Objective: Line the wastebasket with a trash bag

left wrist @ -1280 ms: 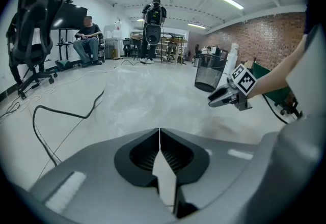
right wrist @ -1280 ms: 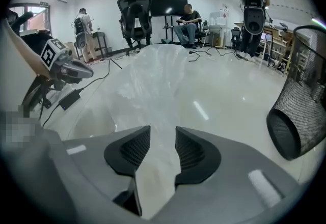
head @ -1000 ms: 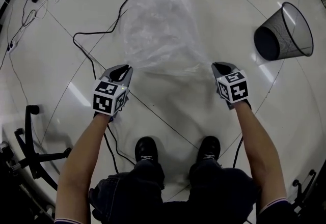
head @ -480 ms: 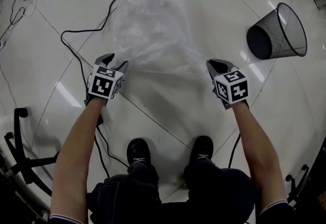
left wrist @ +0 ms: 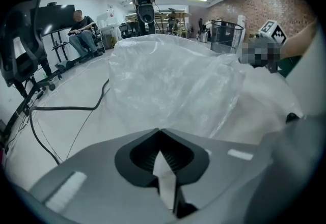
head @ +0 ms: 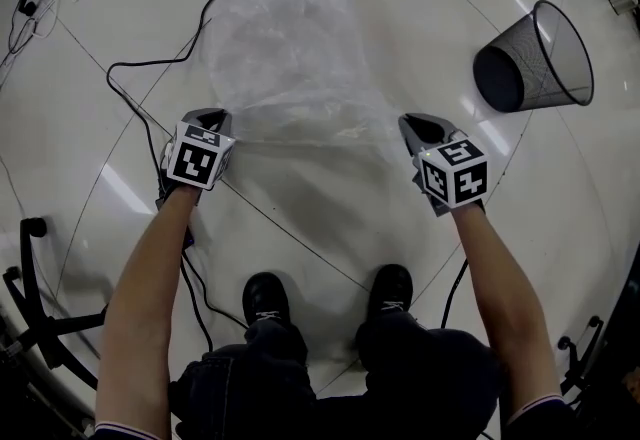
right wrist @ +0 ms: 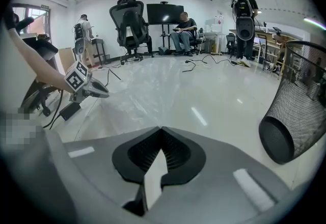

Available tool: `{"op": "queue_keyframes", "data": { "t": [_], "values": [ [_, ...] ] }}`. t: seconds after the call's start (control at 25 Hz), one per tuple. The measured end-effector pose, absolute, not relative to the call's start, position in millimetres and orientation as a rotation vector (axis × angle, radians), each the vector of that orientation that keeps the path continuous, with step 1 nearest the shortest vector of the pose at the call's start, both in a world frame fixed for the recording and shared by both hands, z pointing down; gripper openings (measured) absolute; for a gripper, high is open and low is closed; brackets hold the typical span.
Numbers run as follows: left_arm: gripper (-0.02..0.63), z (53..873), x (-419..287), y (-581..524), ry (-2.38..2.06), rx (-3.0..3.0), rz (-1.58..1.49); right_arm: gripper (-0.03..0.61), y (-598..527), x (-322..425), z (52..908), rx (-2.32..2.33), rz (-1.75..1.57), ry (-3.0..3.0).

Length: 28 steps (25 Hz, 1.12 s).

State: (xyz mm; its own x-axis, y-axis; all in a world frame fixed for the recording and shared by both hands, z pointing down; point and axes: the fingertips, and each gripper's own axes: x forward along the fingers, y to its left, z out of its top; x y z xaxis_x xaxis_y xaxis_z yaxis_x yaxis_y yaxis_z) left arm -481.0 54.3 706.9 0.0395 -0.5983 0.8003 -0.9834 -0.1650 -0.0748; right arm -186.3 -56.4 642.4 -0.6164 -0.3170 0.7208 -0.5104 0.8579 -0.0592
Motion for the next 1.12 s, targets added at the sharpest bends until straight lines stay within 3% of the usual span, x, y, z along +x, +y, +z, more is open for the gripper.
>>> {"op": "queue_keyframes", "data": {
  "t": [0.24, 0.48, 1.12],
  "values": [
    [0.012, 663.5, -480.2, 63.7, -1.611, 1.88, 0.939, 0.002, -53.1, -187.1, 608.1, 0.62, 0.307, -2.338],
    [0.012, 567.6, -461.5, 68.1, -1.646, 2.047, 0.88, 0.002, -46.5, -175.8, 540.4, 0.673, 0.229, -2.416],
    [0.012, 349.8, -332.7, 64.9, -1.682, 2.443, 0.808, 0.002, -18.1, -93.9, 359.6, 0.902, -0.003, -2.579]
  ]
}}
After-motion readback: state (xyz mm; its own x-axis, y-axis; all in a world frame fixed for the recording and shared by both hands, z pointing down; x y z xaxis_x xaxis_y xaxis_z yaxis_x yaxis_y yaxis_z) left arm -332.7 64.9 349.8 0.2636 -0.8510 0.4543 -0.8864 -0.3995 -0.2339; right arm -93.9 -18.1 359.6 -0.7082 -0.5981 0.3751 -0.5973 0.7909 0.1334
